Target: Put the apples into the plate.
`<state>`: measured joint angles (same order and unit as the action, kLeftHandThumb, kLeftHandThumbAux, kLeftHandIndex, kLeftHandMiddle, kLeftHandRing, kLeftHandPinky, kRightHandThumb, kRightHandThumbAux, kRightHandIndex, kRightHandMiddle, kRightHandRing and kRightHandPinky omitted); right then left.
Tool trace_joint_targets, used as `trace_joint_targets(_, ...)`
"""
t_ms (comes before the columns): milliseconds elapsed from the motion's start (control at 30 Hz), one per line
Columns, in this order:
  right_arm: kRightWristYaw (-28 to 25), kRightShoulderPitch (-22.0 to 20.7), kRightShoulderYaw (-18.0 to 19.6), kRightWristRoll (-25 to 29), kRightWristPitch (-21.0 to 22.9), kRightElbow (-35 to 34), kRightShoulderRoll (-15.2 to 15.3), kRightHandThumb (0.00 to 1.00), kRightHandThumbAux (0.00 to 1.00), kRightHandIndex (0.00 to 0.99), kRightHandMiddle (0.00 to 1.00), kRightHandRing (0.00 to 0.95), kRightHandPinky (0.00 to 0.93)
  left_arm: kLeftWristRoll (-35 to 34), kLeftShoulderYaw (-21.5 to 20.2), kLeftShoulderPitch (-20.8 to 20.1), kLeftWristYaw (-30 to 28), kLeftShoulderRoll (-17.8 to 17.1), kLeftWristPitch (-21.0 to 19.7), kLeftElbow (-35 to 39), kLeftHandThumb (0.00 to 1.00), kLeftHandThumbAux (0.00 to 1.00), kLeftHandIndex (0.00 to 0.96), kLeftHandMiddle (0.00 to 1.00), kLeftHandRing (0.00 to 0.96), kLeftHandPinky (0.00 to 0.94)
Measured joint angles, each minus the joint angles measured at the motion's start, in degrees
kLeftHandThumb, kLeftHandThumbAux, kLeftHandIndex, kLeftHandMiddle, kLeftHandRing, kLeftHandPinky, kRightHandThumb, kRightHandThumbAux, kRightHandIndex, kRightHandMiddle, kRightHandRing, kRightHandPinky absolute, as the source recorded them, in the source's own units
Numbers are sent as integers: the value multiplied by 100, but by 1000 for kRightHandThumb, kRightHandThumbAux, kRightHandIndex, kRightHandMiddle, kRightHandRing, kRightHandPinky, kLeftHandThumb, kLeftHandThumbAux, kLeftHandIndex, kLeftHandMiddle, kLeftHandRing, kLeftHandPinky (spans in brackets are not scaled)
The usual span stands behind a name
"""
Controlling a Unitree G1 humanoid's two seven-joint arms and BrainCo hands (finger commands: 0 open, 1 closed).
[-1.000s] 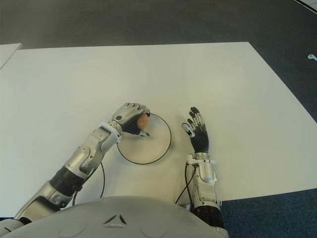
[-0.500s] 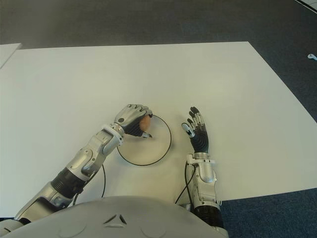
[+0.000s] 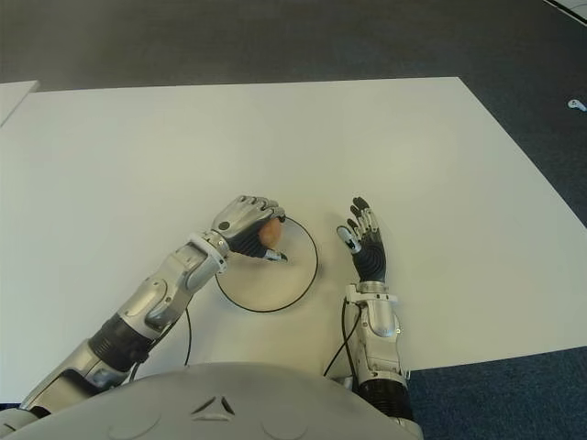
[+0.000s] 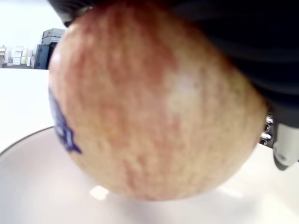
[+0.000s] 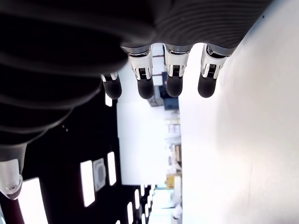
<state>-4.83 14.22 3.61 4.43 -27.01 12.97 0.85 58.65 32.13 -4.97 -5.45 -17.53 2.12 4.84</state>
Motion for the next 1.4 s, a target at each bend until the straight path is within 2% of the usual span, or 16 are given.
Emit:
trace_joint_targets(167, 34, -8, -6, -21, -1, 6, -5, 209, 462, 0, 0, 0, 25, 100, 13, 17, -200, -63, -104, 233, 85, 313, 8, 5, 4, 22)
trace_joint_targets(500, 125, -46, -20, -97, 0, 35, -15, 211, 450, 0, 0, 0, 25, 184, 18, 4, -604, -112, -237, 560, 74, 303, 0, 0, 0, 0)
trace_joint_targets(1000, 225, -75, -38, -207, 44, 40, -20, 200, 449, 0, 0, 0, 36, 217, -26, -6, -619, -231, -212, 790, 81, 284, 0, 0, 0, 0)
trace_joint_targets(1400, 273, -99, -60, -264, 92, 49, -8, 226, 445, 0, 0, 0, 2, 51, -523, 95, -561, -256, -191, 1337, 131, 289, 0, 0, 0, 0)
